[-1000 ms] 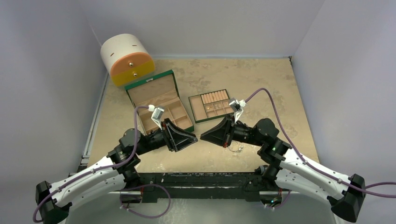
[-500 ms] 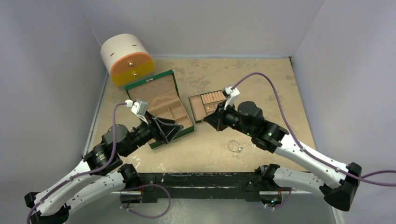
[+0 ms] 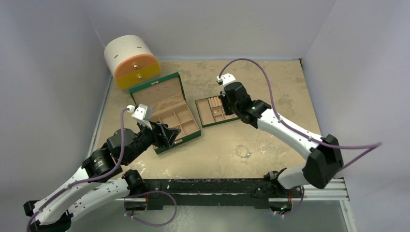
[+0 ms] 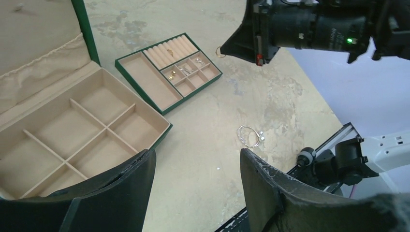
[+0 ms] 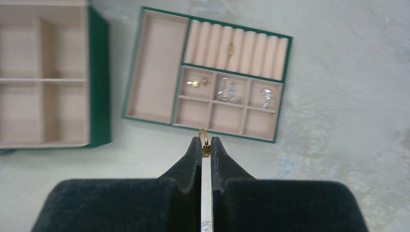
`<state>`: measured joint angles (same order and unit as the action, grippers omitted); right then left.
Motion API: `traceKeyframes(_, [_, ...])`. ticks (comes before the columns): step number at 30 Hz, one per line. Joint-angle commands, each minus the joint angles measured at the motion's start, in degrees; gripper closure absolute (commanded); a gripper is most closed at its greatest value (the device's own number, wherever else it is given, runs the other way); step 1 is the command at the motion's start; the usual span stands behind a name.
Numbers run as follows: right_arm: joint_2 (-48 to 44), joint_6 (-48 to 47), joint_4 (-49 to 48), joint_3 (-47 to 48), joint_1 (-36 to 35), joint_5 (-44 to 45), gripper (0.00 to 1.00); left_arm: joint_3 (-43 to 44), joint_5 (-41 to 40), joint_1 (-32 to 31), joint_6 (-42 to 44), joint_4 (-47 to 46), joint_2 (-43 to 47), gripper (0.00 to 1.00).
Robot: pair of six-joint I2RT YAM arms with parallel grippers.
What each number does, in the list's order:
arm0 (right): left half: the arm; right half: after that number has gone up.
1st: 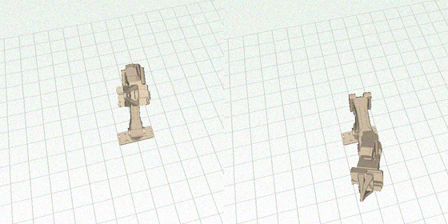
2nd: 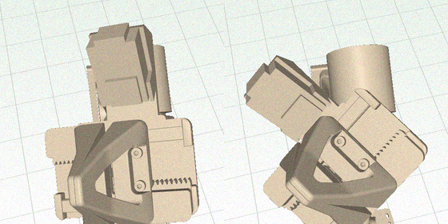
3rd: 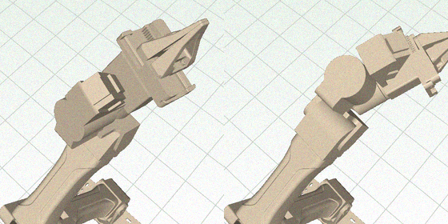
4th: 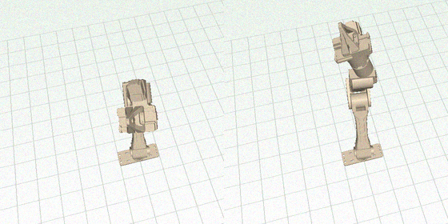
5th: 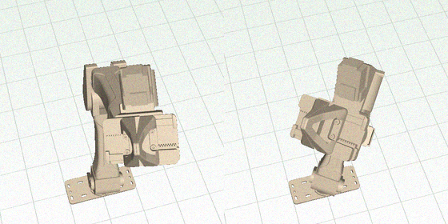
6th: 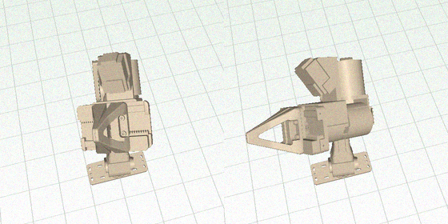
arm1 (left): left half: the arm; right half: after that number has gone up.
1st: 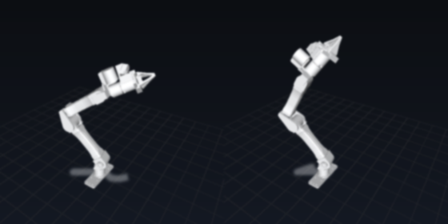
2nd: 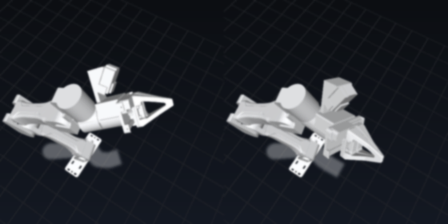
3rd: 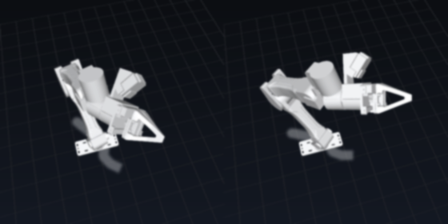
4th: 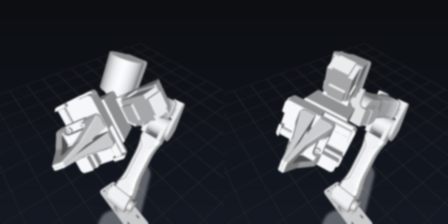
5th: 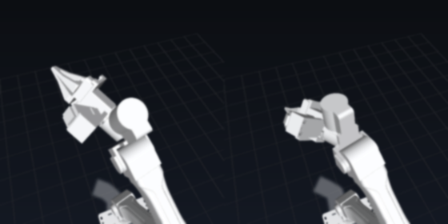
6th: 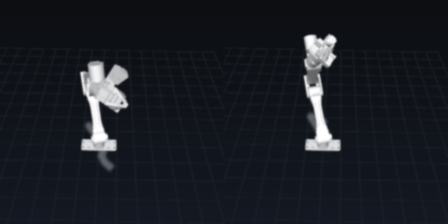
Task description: Organize the mixed jewelry
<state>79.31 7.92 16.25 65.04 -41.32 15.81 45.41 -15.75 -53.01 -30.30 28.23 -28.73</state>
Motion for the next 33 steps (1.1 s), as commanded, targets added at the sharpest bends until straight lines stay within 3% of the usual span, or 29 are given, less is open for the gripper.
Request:
traceKeyframes(1, [6.69,-5.69,0.34,4.85,2.53,4.9,1.0,1.75,-2.53,-0.05,2.09,0.1,0.45,0.36])
traceKeyframes(8, [19.32,-11.02,-2.95,10.61,4.86,8.0,1.0,1.84,-4.26,1.1,1.87,1.2,-0.51,0.36])
traceKeyframes(16, [28.6,-12.75,-5.34,16.94,8.4,3.67,1.0,1.52,-1.88,7.1,2.22,0.41,-0.14,0.36])
traceKeyframes(23, [32.43,-11.18,-6.34,19.4,10.9,-0.29,1.0,0.95,3.57,13.73,2.44,-1.32,-0.57,0.36])
traceKeyframes(33, [35.6,-8.85,-7.01,20.91,11.83,-3.98,1.0,0.84,3.83,15.47,2.58,-1.42,-0.8,0.36])
